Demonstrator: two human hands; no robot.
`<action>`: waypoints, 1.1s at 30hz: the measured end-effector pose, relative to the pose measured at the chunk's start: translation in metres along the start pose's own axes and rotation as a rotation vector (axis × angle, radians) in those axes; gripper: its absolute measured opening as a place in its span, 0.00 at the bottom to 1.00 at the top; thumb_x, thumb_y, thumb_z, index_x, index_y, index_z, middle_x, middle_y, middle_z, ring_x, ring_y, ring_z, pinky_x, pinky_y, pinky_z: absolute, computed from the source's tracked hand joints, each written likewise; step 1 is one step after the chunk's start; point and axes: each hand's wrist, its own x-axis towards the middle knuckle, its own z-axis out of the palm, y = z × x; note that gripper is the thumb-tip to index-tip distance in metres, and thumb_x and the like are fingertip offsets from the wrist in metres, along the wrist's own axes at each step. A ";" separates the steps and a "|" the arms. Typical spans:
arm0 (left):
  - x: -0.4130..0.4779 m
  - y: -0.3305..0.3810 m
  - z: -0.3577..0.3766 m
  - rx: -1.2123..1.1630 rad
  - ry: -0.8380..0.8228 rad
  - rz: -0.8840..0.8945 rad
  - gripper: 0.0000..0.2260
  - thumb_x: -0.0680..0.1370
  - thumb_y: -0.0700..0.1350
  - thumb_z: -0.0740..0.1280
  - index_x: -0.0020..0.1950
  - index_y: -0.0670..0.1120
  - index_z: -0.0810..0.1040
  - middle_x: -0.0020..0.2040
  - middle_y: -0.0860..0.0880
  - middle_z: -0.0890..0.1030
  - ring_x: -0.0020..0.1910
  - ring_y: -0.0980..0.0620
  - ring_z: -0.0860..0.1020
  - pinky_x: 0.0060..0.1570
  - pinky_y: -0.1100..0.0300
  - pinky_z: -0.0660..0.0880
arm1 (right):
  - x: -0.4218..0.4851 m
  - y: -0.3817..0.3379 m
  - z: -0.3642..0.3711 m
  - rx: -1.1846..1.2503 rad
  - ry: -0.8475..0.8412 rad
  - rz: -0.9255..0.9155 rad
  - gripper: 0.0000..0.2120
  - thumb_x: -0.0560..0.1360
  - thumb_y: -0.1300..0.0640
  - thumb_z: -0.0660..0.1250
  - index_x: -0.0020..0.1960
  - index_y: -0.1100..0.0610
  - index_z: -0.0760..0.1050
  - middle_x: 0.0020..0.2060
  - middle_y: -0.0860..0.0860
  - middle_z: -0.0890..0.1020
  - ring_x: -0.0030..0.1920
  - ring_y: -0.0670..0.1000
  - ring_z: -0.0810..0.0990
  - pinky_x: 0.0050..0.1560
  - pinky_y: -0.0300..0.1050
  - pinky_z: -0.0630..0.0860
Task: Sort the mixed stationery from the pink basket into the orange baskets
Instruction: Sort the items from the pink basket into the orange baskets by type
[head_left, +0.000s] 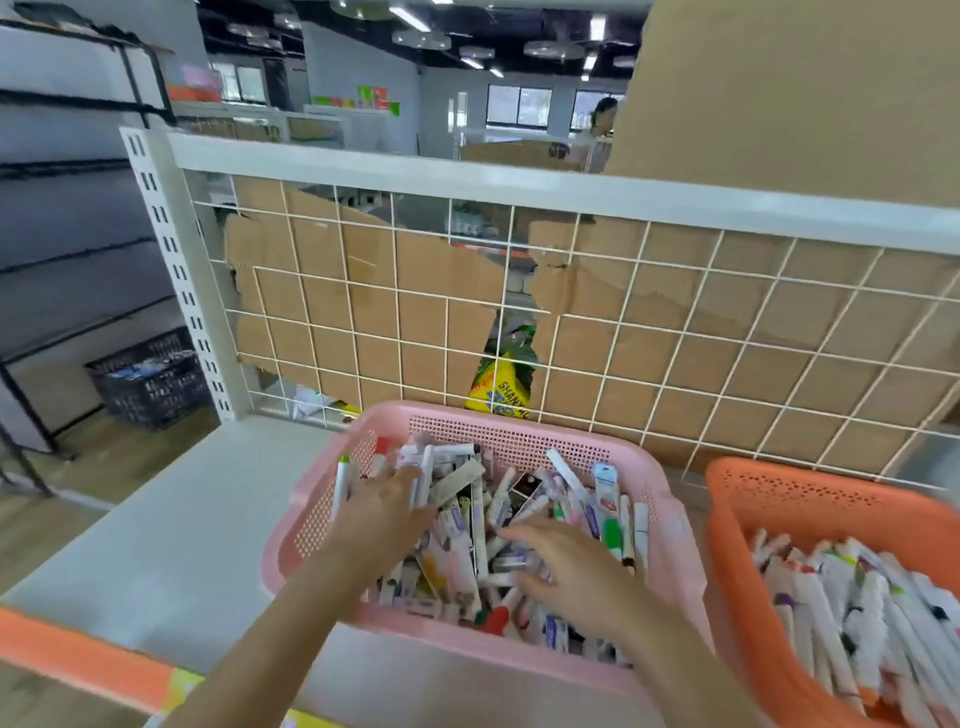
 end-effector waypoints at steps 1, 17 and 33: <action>0.006 0.000 0.002 -0.017 0.001 -0.002 0.28 0.79 0.50 0.62 0.76 0.52 0.53 0.72 0.45 0.65 0.65 0.44 0.71 0.68 0.48 0.64 | 0.002 0.001 0.001 -0.024 -0.015 0.003 0.23 0.79 0.52 0.61 0.73 0.49 0.62 0.72 0.46 0.65 0.69 0.44 0.65 0.70 0.41 0.60; 0.030 -0.003 0.011 -0.215 0.070 -0.035 0.25 0.79 0.51 0.61 0.72 0.45 0.59 0.63 0.42 0.73 0.58 0.42 0.74 0.54 0.47 0.73 | 0.028 -0.009 0.000 -0.322 -0.053 -0.039 0.10 0.76 0.55 0.65 0.56 0.57 0.75 0.49 0.50 0.74 0.52 0.50 0.70 0.49 0.42 0.61; 0.031 -0.005 0.007 -0.471 0.218 -0.062 0.17 0.80 0.38 0.56 0.69 0.43 0.60 0.29 0.47 0.72 0.25 0.50 0.72 0.22 0.61 0.63 | 0.001 0.024 -0.033 -0.183 0.286 0.005 0.09 0.73 0.66 0.66 0.43 0.52 0.77 0.40 0.45 0.81 0.44 0.45 0.75 0.42 0.36 0.66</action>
